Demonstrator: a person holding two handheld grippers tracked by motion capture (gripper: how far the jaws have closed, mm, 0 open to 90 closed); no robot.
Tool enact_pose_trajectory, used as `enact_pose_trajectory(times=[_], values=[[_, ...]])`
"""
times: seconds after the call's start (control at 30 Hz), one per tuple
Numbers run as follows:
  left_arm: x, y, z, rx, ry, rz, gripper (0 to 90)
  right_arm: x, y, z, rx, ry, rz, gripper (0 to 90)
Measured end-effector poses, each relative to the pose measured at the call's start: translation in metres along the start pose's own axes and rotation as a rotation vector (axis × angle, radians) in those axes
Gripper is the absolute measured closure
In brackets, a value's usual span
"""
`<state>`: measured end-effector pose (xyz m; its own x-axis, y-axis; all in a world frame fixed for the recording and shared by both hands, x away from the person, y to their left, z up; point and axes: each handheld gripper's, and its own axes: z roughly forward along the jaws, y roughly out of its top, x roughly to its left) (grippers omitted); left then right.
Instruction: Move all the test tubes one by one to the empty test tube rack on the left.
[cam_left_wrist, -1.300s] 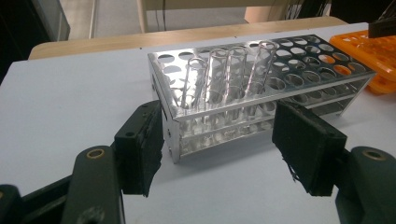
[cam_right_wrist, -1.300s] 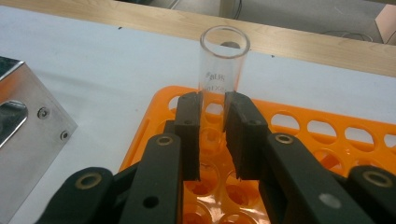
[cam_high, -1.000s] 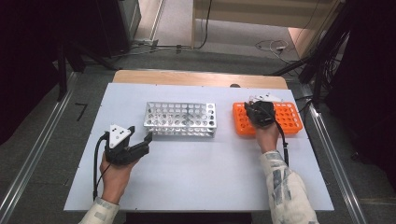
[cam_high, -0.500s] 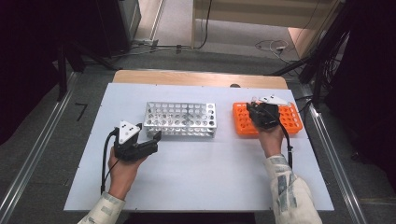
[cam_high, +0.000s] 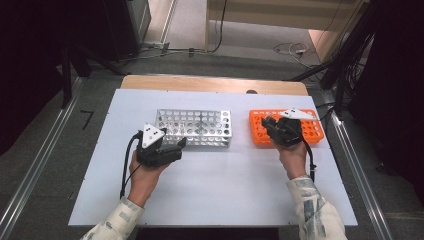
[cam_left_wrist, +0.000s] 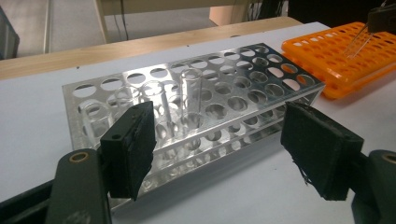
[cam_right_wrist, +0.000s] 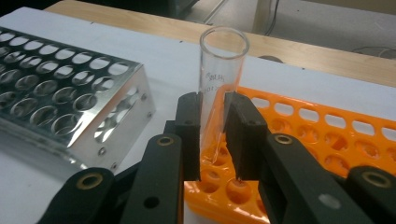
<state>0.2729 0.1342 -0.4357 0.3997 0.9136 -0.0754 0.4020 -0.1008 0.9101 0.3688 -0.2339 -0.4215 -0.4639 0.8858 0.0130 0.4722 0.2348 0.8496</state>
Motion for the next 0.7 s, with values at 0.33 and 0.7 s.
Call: enact_pose_trajectory(times=[0.33, 0.7], values=[[-0.007, 0.005, 0.01, -0.002, -0.042, 0.002, 26.6, 0.026, -0.006, -0.008, 0.046, 0.077, -0.064, 73.4], [-0.018, 0.01, 0.016, -0.007, -0.092, 0.02, 28.8, 0.056, -0.01, -0.013, 0.079, 0.173, -0.121, 73.4]])
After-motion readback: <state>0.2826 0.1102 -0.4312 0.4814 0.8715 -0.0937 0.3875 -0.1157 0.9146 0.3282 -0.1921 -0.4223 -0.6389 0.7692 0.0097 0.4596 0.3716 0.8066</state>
